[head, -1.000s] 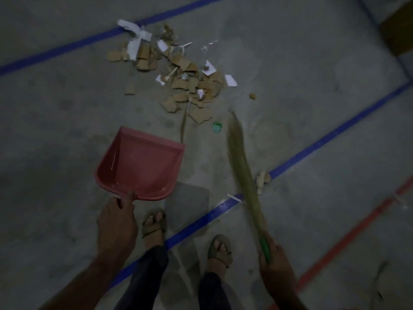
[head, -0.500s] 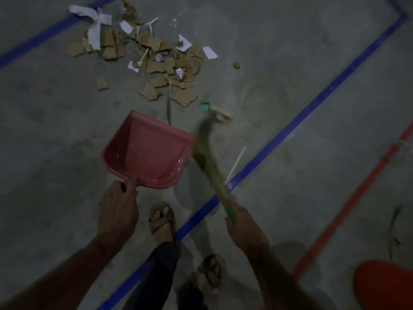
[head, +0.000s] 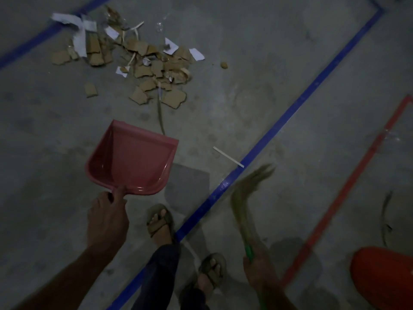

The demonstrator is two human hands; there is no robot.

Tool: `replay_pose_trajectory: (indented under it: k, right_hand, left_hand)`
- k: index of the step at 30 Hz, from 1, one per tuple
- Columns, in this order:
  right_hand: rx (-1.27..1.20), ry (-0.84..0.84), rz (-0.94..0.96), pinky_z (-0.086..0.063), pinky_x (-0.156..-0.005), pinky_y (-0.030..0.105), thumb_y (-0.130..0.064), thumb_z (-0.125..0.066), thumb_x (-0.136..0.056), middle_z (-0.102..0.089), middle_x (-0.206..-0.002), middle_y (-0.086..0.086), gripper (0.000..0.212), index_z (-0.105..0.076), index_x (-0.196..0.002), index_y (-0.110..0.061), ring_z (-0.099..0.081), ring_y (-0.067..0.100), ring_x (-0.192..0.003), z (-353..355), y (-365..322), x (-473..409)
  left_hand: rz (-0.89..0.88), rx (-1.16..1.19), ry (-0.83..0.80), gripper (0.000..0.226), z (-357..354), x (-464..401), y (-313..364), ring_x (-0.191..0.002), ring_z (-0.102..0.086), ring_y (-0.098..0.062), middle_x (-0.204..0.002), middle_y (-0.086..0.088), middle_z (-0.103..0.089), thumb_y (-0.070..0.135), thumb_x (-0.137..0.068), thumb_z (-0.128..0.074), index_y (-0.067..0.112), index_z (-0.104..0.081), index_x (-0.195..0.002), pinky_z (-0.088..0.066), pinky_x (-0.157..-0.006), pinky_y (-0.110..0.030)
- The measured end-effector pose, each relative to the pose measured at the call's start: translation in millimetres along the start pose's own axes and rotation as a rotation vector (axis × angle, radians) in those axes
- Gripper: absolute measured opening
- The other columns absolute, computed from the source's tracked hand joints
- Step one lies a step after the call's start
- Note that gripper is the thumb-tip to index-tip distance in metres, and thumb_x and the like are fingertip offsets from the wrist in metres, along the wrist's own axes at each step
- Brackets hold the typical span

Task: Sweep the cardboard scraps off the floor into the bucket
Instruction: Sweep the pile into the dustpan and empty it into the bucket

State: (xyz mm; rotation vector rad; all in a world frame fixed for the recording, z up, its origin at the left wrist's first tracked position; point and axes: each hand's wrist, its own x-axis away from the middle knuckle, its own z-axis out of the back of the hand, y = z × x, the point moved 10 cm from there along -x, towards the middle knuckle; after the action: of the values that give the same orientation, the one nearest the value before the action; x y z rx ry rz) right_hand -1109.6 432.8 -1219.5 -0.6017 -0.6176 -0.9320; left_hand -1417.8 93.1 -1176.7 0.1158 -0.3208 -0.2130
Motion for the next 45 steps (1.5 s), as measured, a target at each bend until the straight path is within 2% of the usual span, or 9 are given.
replay_pose_trajectory:
  k: [7, 11, 17, 21, 26, 30, 37, 42, 45]
  right_hand:
    - [0.152, -0.161, 0.247, -0.055, -0.075, 0.034, -0.025, -0.049, -0.098, -0.062, -0.104, 0.003, 0.044, -0.047, -0.142, -0.023, -0.063, 0.015, -0.087, -17, -151, -70]
    - [0.231, -0.093, 0.444, -0.049, -0.072, 0.029, -0.026, -0.049, -0.101, -0.055, -0.108, 0.004, 0.056, -0.029, -0.153, -0.035, -0.058, 0.017, -0.088, 14, -224, -74]
    - [0.340, -0.088, 0.427, -0.040, -0.063, 0.021, -0.039, -0.050, -0.100, -0.043, -0.097, -0.009, 0.048, -0.039, -0.146, -0.034, -0.048, 0.006, -0.074, 54, -192, -48]
    - [0.659, -0.215, 0.475, -0.042, -0.066, 0.027, -0.038, -0.040, -0.100, -0.041, -0.108, -0.006, 0.059, -0.019, -0.154, -0.046, -0.044, 0.011, -0.076, 53, -174, -60]
    - [0.996, -0.200, 0.511, -0.048, -0.085, 0.035, -0.022, -0.030, -0.103, -0.042, -0.146, 0.009, 0.056, -0.017, -0.156, -0.036, -0.059, 0.026, -0.113, 70, -215, -130]
    - [0.943, -0.066, 0.595, -0.051, -0.071, 0.039, -0.018, -0.038, -0.098, -0.045, -0.110, 0.005, 0.060, -0.022, -0.152, -0.039, -0.063, 0.029, -0.091, 104, -282, -197]
    - [0.810, -0.042, 0.831, -0.041, -0.049, 0.035, -0.025, -0.058, -0.093, -0.048, -0.096, 0.005, 0.068, -0.027, -0.150, -0.042, -0.058, 0.027, -0.065, 150, -332, -210]
    - [1.019, -0.170, 0.902, -0.042, -0.057, 0.035, -0.023, -0.045, -0.099, -0.048, -0.112, 0.004, 0.074, -0.001, -0.152, -0.048, -0.058, 0.023, -0.081, 151, -337, -220]
    - [1.040, -0.159, 0.838, -0.043, -0.061, 0.035, -0.026, -0.044, -0.100, -0.048, -0.116, 0.006, 0.070, -0.003, -0.152, -0.047, -0.050, 0.022, -0.075, 153, -355, -245]
  left_hand:
    - [0.042, 0.048, 0.045, 0.043, 8, -5, -16, -0.080, -0.047, -0.036, -0.086, -0.011, -0.044, 0.005, -0.093, -0.062, 0.013, -0.053, -0.134, -0.036, -0.070, -0.048]
    - [0.122, 0.060, 0.072, 0.039, 24, -13, -40, -0.079, -0.048, -0.037, -0.085, -0.014, -0.046, 0.004, -0.093, -0.063, 0.012, -0.056, -0.130, -0.037, -0.068, -0.048]
    - [0.199, 0.078, 0.093, 0.039, 51, -17, -75, -0.076, -0.044, -0.032, -0.083, -0.007, -0.037, 0.003, -0.093, -0.059, 0.013, -0.054, -0.130, -0.034, -0.065, -0.044]
    - [0.248, 0.095, 0.105, 0.035, 54, -18, -87, -0.075, -0.042, -0.029, -0.083, -0.006, -0.037, 0.004, -0.094, -0.059, 0.012, -0.056, -0.128, -0.031, -0.065, -0.041]
    - [0.309, 0.107, 0.091, 0.034, 52, -29, -89, -0.078, -0.046, -0.032, -0.086, -0.011, -0.046, 0.006, -0.095, -0.057, 0.012, -0.057, -0.129, -0.037, -0.067, -0.045]
    - [0.363, 0.113, 0.101, 0.036, 58, -41, -87, -0.080, -0.045, -0.030, -0.088, -0.008, -0.043, 0.008, -0.097, -0.057, 0.015, -0.054, -0.132, -0.037, -0.069, -0.043]
    - [0.485, 0.109, 0.164, 0.033, 84, -57, -70, -0.079, -0.027, -0.019, -0.085, -0.001, -0.030, 0.002, -0.096, -0.056, 0.011, -0.054, -0.127, -0.030, -0.067, -0.040]
    - [0.574, 0.108, 0.145, 0.037, 89, -77, -52, -0.076, -0.042, -0.030, -0.082, -0.007, -0.038, 0.001, -0.094, -0.056, 0.008, -0.053, -0.129, -0.038, -0.064, -0.044]
    - [0.599, 0.104, 0.131, 0.040, 87, -93, -43, -0.076, -0.042, -0.029, -0.083, -0.008, -0.041, 0.004, -0.094, -0.054, 0.011, -0.050, -0.133, -0.038, -0.064, -0.044]
